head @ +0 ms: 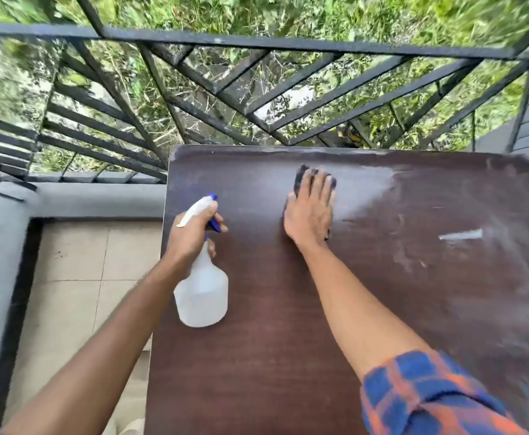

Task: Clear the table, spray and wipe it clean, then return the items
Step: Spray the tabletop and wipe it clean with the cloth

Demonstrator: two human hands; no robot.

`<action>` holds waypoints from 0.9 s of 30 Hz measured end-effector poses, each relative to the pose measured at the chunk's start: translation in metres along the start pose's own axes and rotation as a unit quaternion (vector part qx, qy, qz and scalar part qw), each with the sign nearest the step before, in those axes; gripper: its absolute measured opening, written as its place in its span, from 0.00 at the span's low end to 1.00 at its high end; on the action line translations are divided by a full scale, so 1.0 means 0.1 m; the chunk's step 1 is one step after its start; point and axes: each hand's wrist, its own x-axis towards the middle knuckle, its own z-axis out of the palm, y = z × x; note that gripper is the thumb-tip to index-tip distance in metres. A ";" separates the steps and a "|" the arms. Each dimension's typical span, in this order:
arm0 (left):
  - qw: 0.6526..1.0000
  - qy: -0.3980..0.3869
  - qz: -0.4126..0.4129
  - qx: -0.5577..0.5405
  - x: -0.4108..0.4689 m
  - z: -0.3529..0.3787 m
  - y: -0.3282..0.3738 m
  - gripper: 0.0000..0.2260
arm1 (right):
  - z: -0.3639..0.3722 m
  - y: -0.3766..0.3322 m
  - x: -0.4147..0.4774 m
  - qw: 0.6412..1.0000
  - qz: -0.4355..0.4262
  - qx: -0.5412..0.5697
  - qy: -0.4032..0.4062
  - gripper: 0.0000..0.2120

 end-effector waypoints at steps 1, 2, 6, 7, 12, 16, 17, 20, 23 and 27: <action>1.000 0.002 -0.002 0.000 -0.02 0.04 -0.01 0.16 | 0.06 -0.15 -0.15 0.998 -0.065 0.000 -0.007 0.31; 1.000 0.005 -0.003 -0.003 -0.03 0.09 -0.01 0.16 | 0.10 -0.21 -0.28 0.992 -0.122 -0.001 -0.018 0.30; 1.000 0.005 -0.001 -0.013 -0.08 0.25 0.02 0.15 | 0.04 0.27 -0.38 0.984 -0.175 0.000 -0.022 0.28; 1.000 0.002 0.001 -0.014 -0.09 0.29 0.02 0.15 | 0.00 0.50 -0.32 0.989 -0.147 -0.004 -0.012 0.28; 1.000 0.002 0.006 -0.020 -0.15 0.40 0.05 0.14 | -0.28 1.25 0.17 0.998 0.066 -0.006 0.002 0.30; 1.000 0.011 0.002 -0.018 -0.17 0.35 0.07 0.16 | -0.22 0.62 0.03 0.993 0.112 0.043 0.016 0.30; 1.000 0.012 0.000 -0.018 -0.18 0.34 0.08 0.16 | -0.16 0.46 -0.14 0.998 0.054 0.038 0.009 0.30; 1.000 0.014 -0.005 -0.016 -0.15 0.31 0.08 0.15 | 0.06 0.42 -0.77 0.990 -0.140 -0.005 -0.029 0.29; 1.000 0.014 -0.001 -0.002 -0.11 0.31 0.09 0.15 | 0.03 0.99 -0.88 0.992 -0.122 0.002 -0.024 0.28; 1.000 0.010 0.003 -0.004 -0.10 0.33 0.14 0.15 | -0.21 1.58 -0.50 1.000 0.000 -0.018 0.000 0.28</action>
